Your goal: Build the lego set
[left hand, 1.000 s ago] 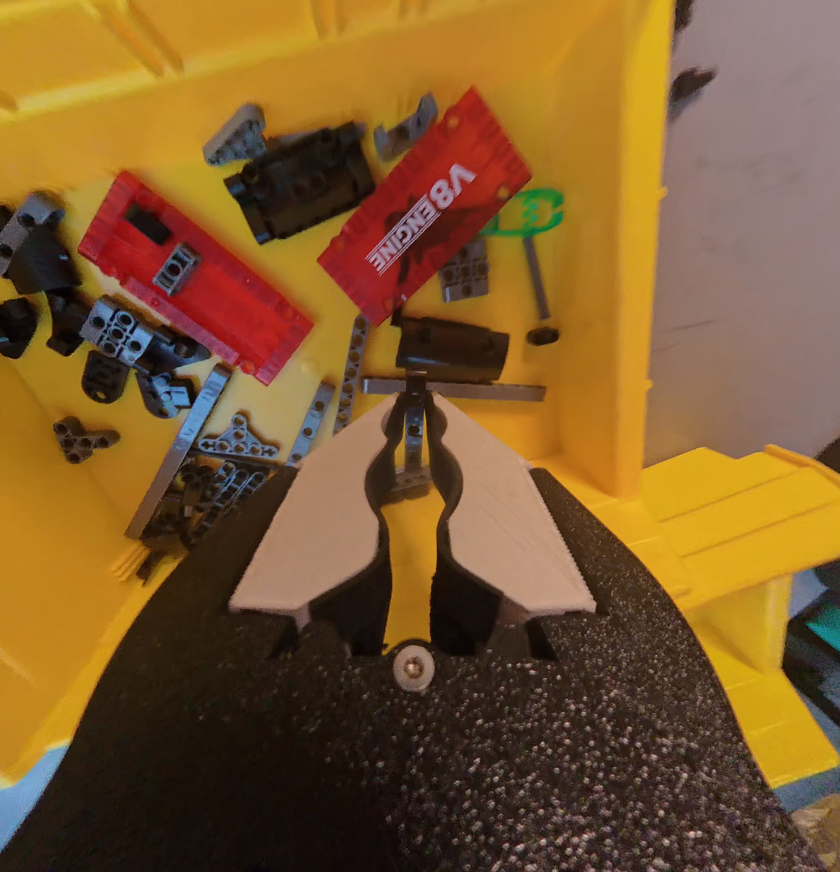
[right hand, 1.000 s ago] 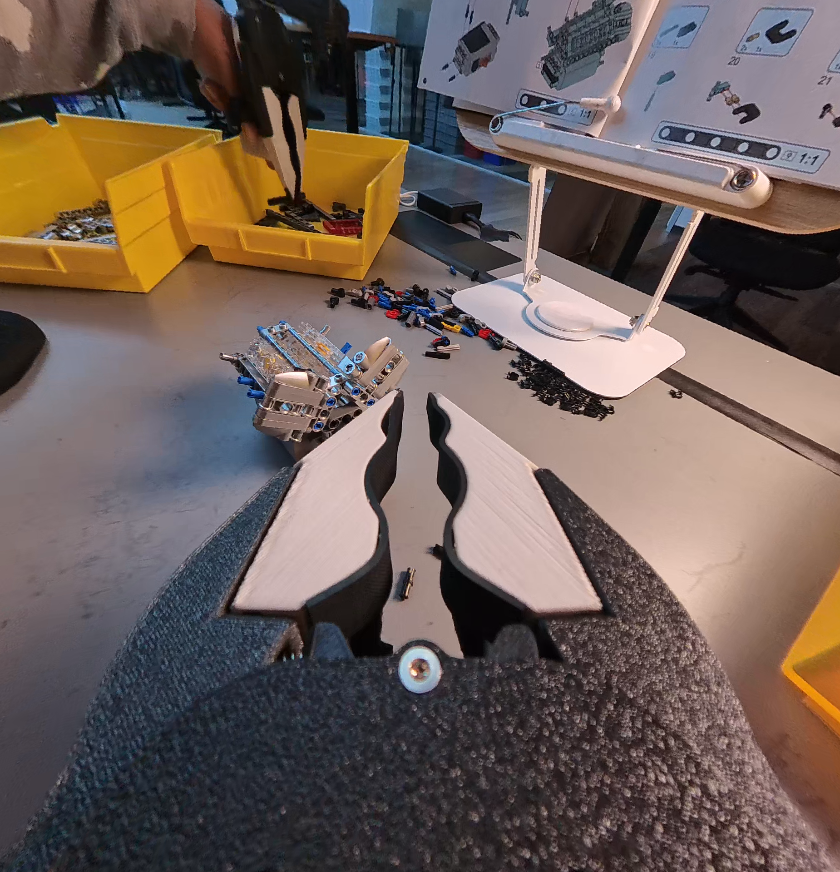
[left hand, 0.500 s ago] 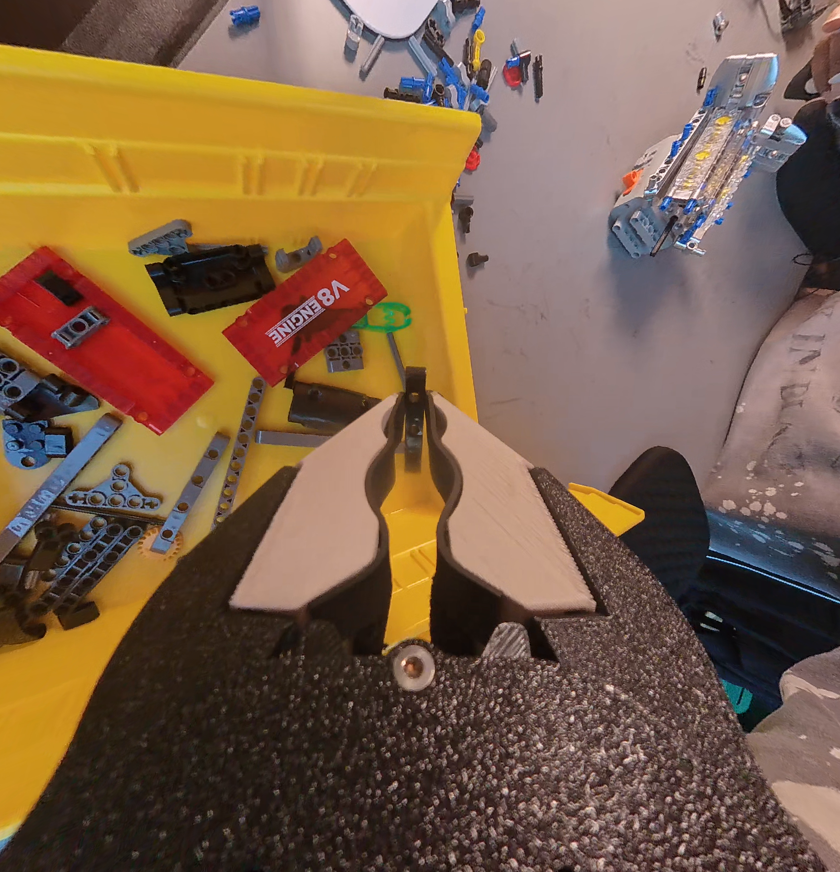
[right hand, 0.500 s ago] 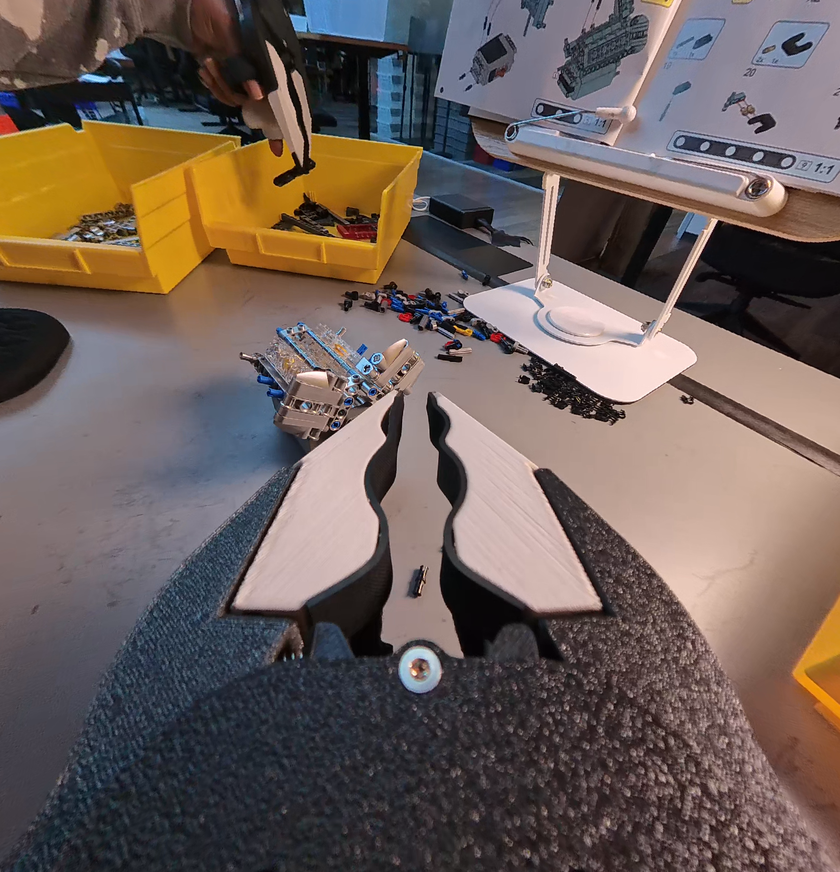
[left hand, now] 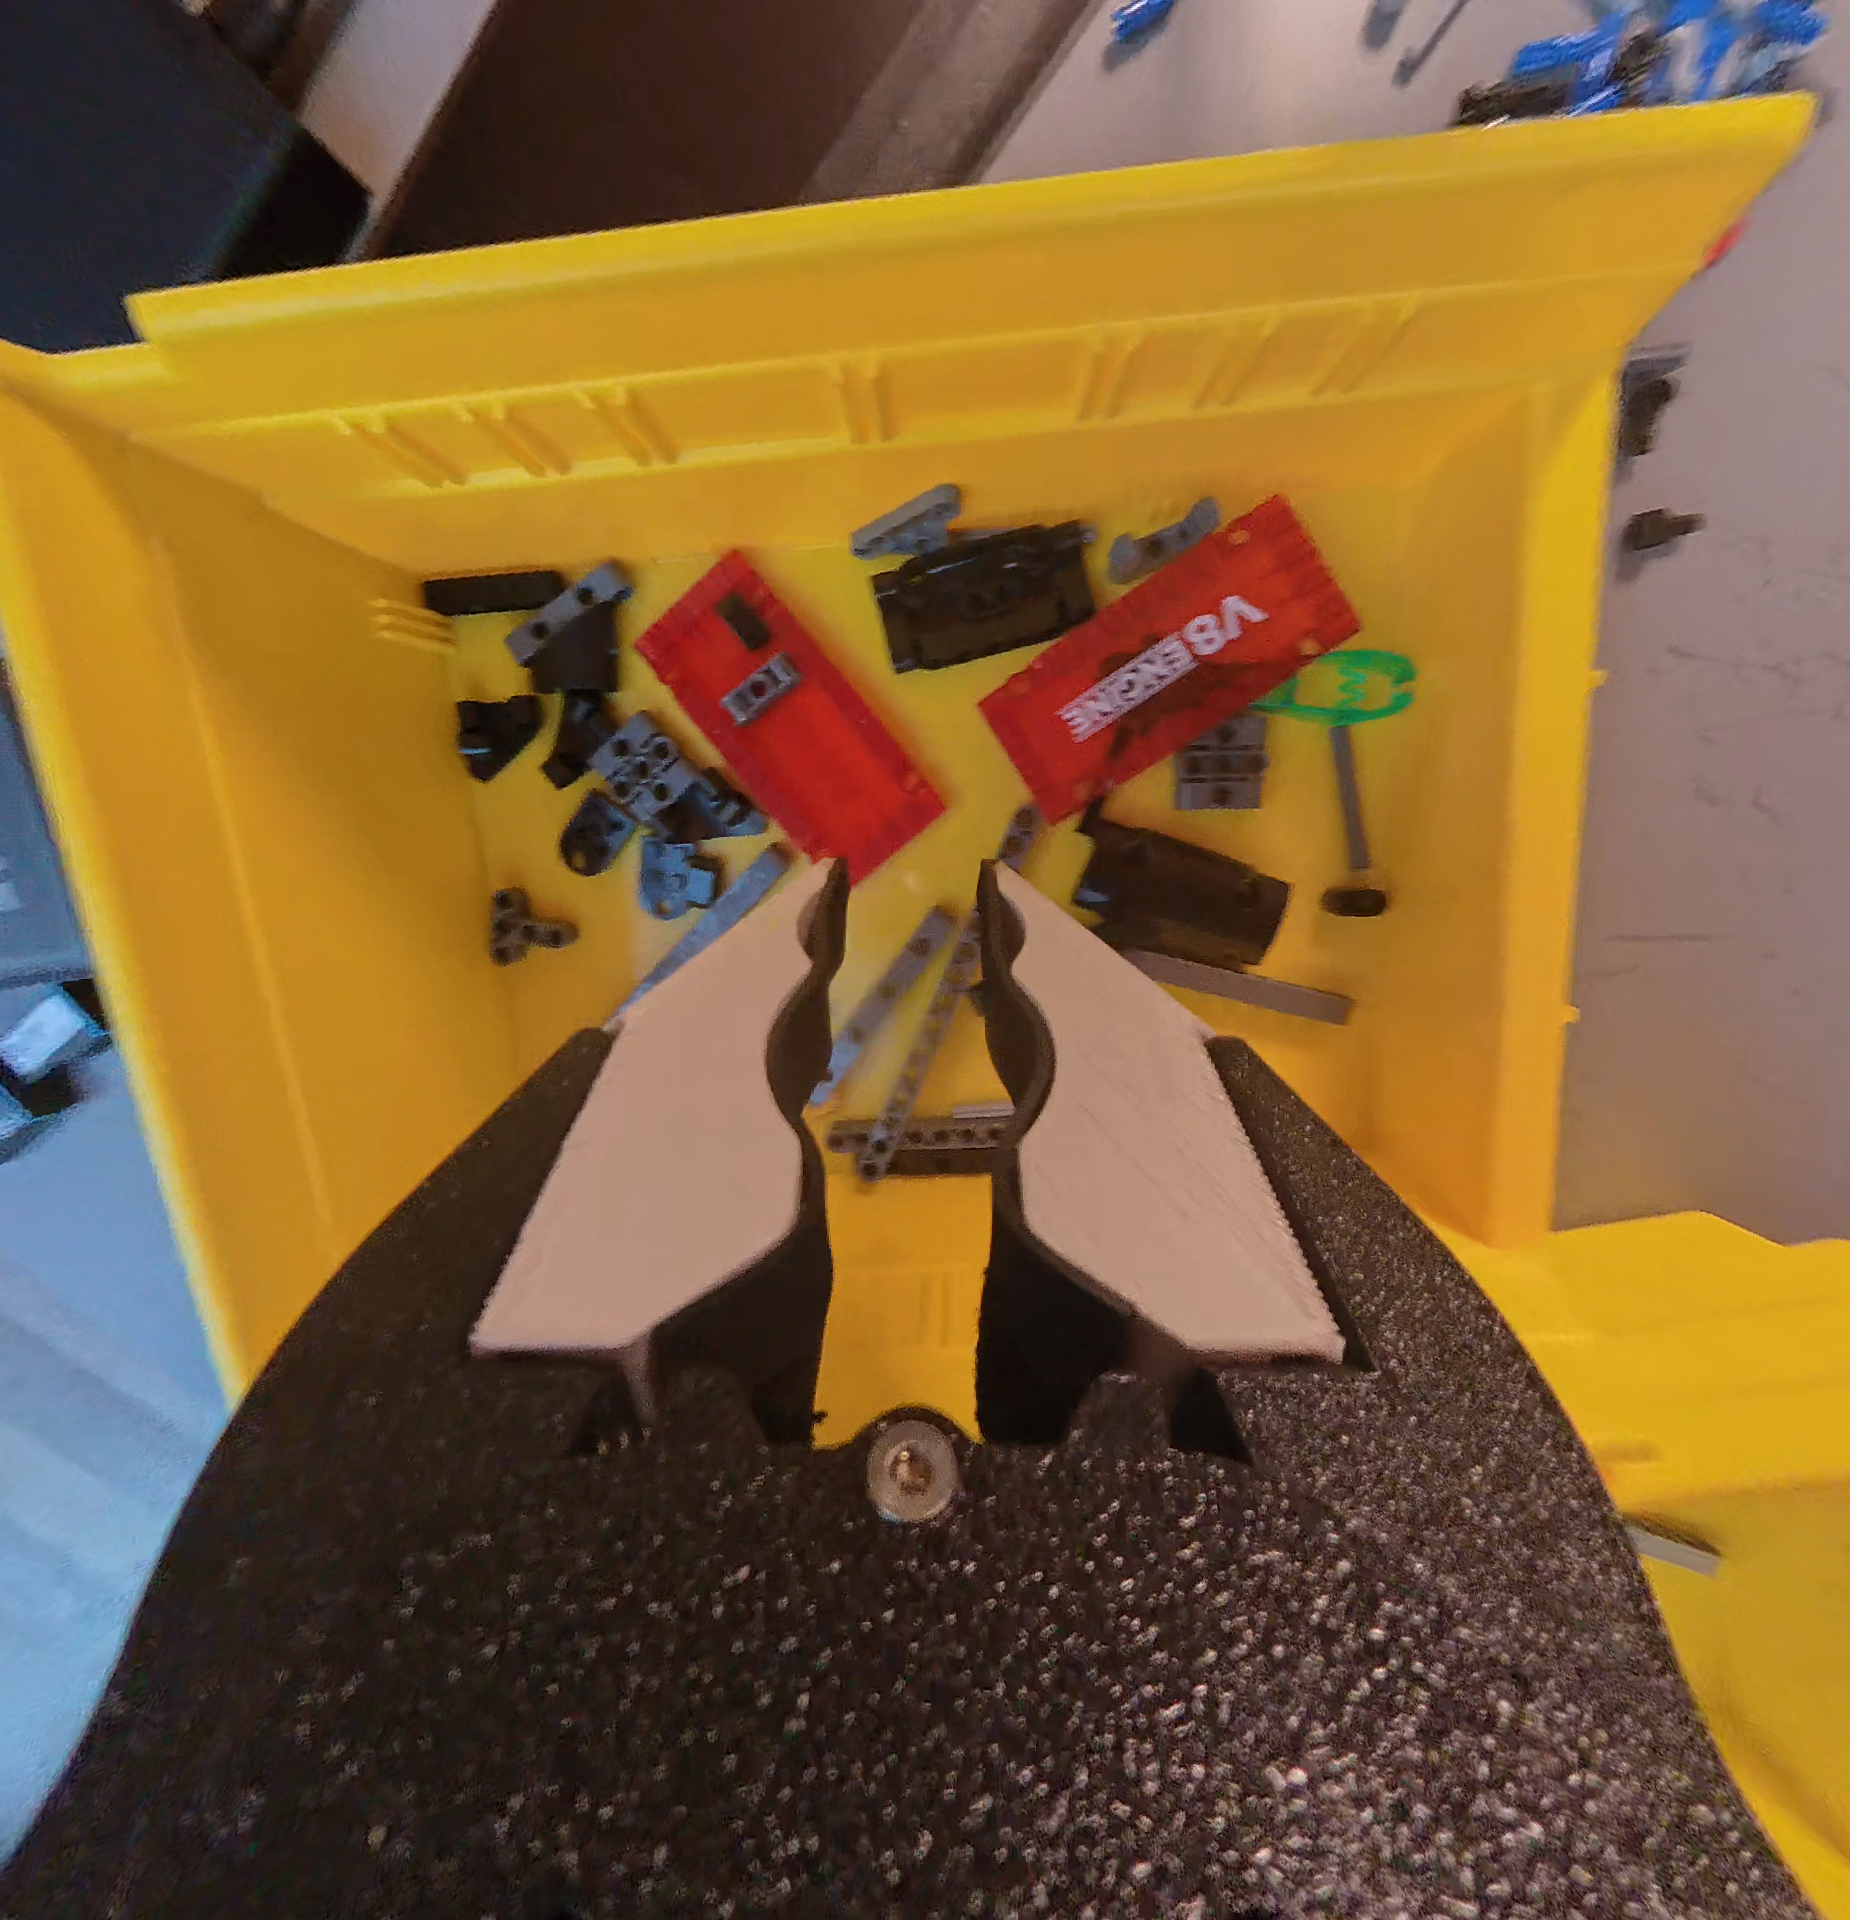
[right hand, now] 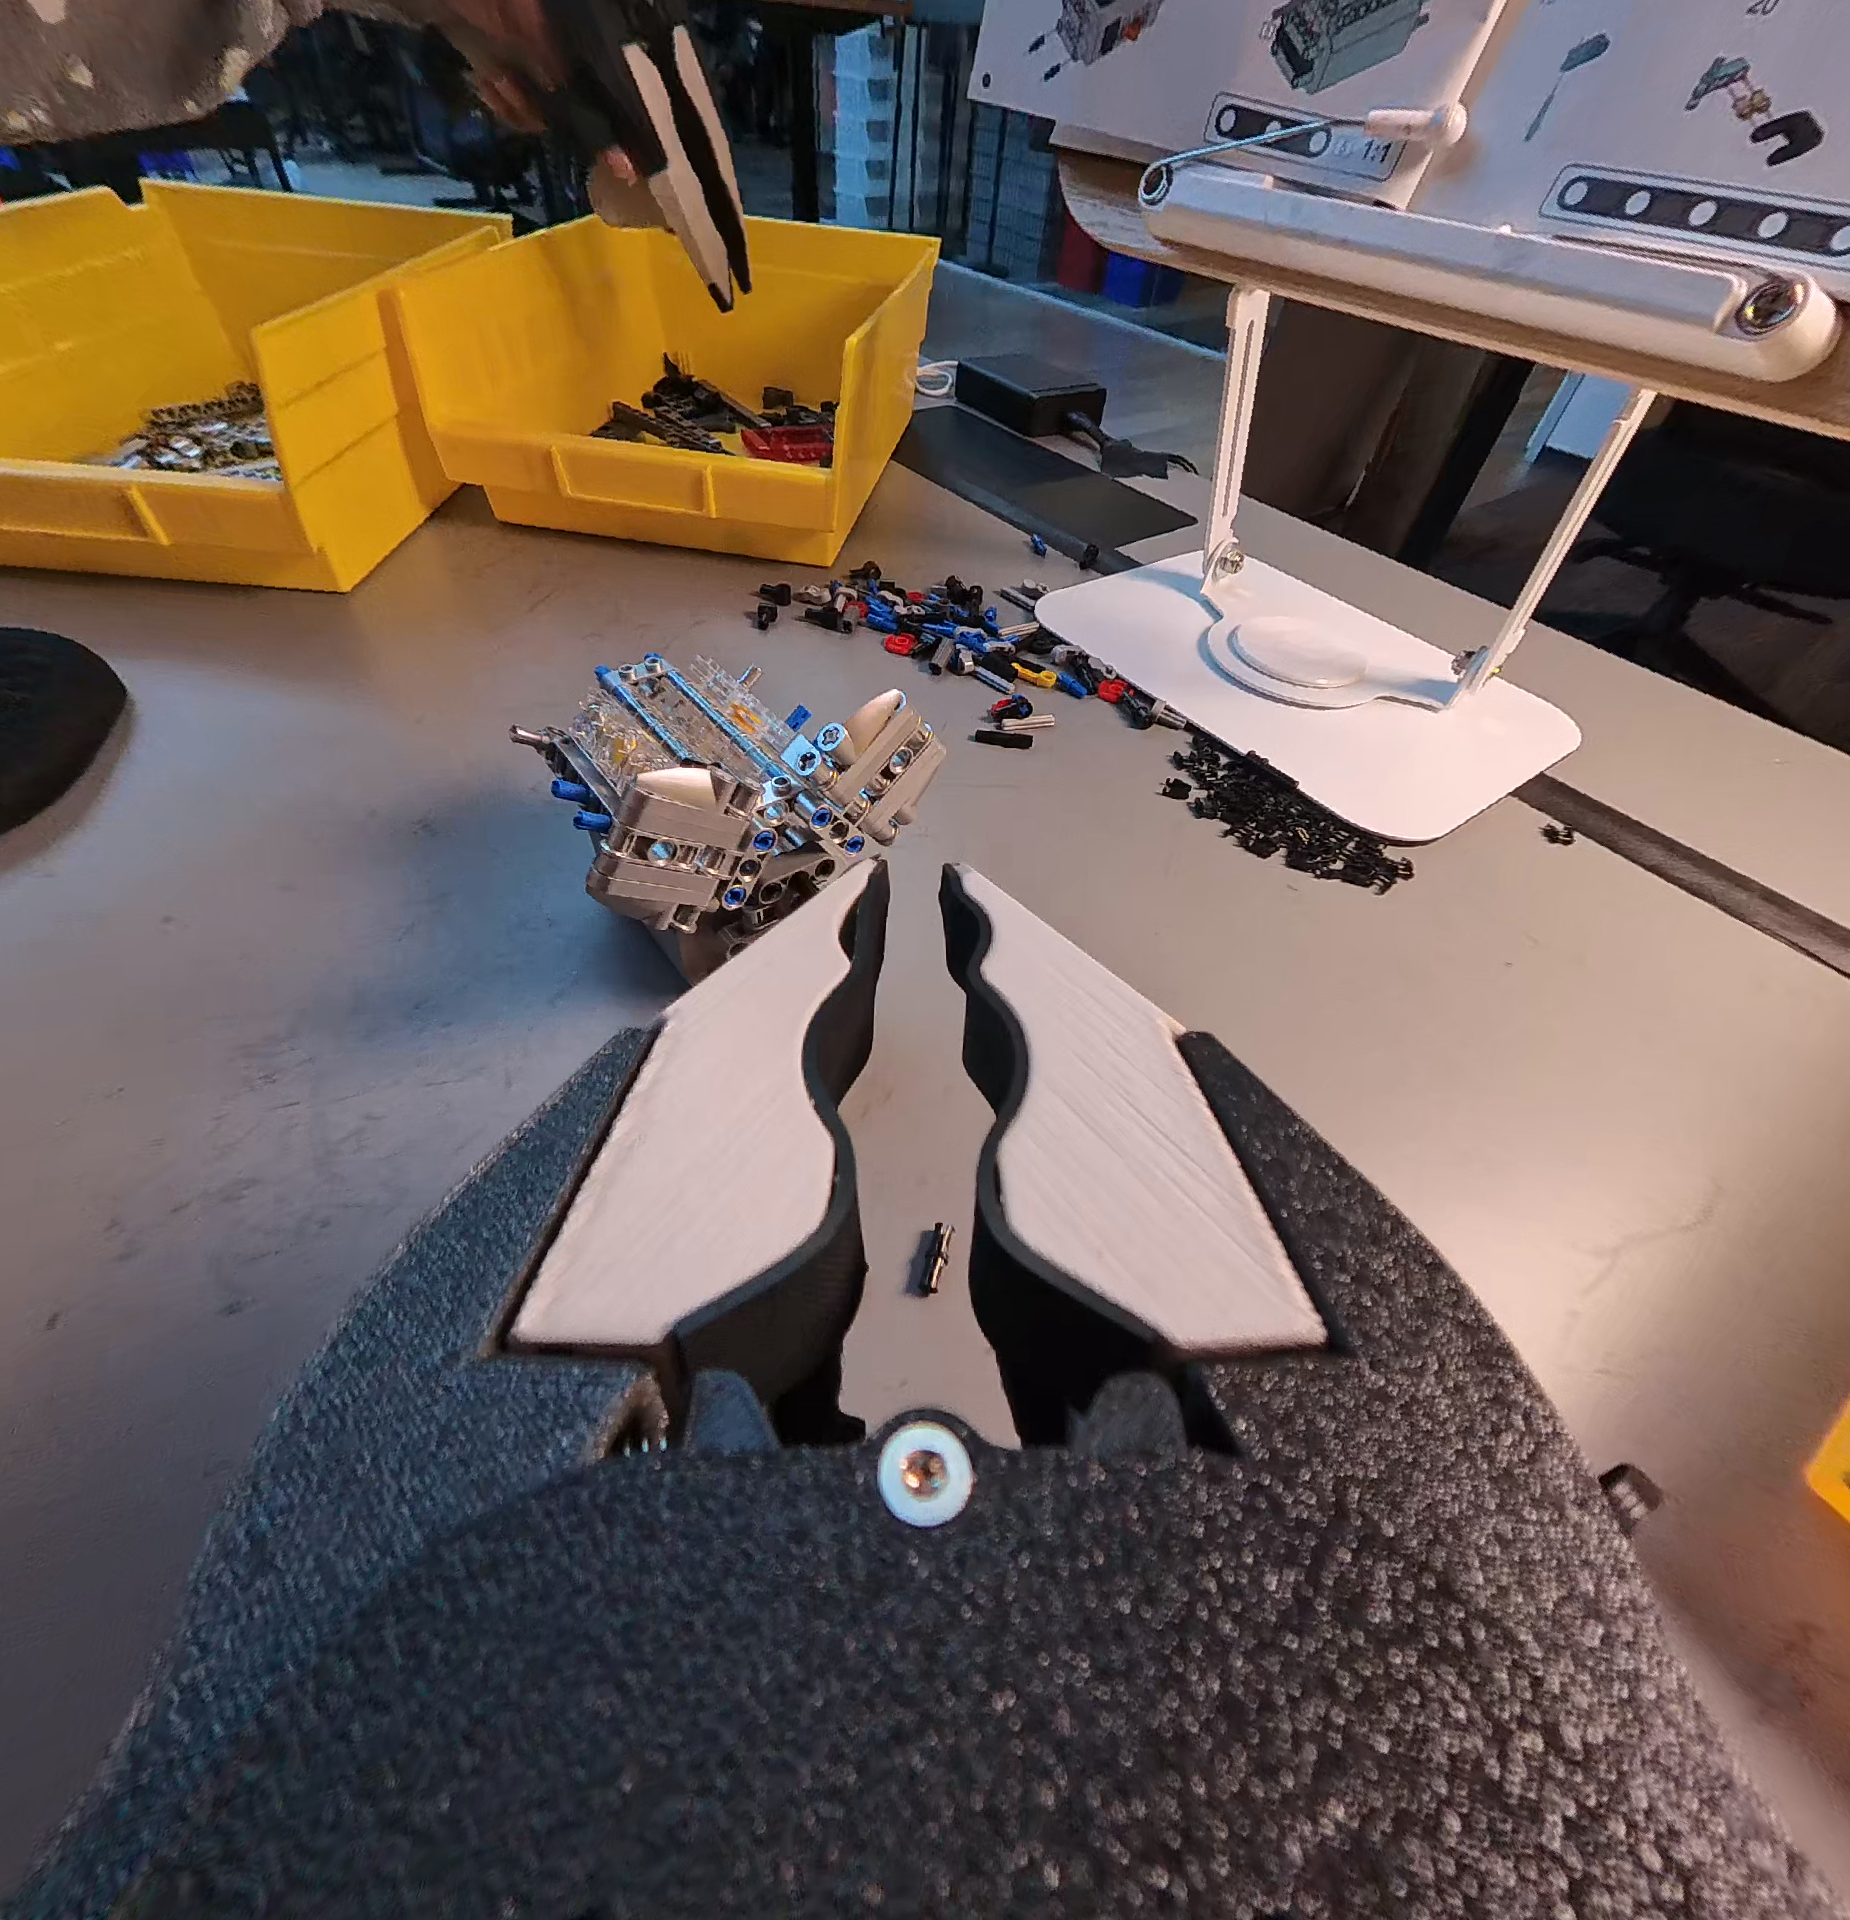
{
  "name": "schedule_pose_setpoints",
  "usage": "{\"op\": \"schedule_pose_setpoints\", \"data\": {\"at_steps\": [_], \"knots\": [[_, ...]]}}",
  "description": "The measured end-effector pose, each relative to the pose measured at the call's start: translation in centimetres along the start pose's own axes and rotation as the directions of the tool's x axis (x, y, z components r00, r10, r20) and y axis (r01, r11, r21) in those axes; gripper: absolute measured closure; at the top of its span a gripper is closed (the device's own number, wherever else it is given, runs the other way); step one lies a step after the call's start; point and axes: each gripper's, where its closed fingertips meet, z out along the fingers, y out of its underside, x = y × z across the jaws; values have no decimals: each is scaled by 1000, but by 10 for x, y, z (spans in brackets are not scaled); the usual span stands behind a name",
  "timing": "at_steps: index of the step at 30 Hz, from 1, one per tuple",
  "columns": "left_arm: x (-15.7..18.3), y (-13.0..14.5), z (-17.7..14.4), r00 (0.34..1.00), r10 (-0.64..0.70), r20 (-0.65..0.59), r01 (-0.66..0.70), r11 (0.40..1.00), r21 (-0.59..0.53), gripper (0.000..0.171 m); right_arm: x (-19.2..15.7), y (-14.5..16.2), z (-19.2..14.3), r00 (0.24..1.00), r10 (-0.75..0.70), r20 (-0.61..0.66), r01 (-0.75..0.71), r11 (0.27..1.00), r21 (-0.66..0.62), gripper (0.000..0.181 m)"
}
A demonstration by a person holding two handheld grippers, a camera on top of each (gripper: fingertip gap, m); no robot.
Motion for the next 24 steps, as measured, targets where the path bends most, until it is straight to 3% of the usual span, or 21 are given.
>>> {"op": "schedule_pose_setpoints", "data": {"at_steps": [6,9,18,24], "knots": [[-62,-3,-6,947,-66,316,57,998,36,149,7,-8,-3,999,-8,-44,10,999,54,169],[-78,9,-3,928,-99,360,109,994,-7,148,11,-19,-10,997,-32,-68,40,993,114,158],[-83,32,36,953,-104,285,144,982,-124,147,-6,-26,-10,992,-126,-14,127,979,162,126],[-77,19,58,974,-105,199,128,986,-109,146,-10,-23,-5,989,-147,-4,146,976,161,123]]}}
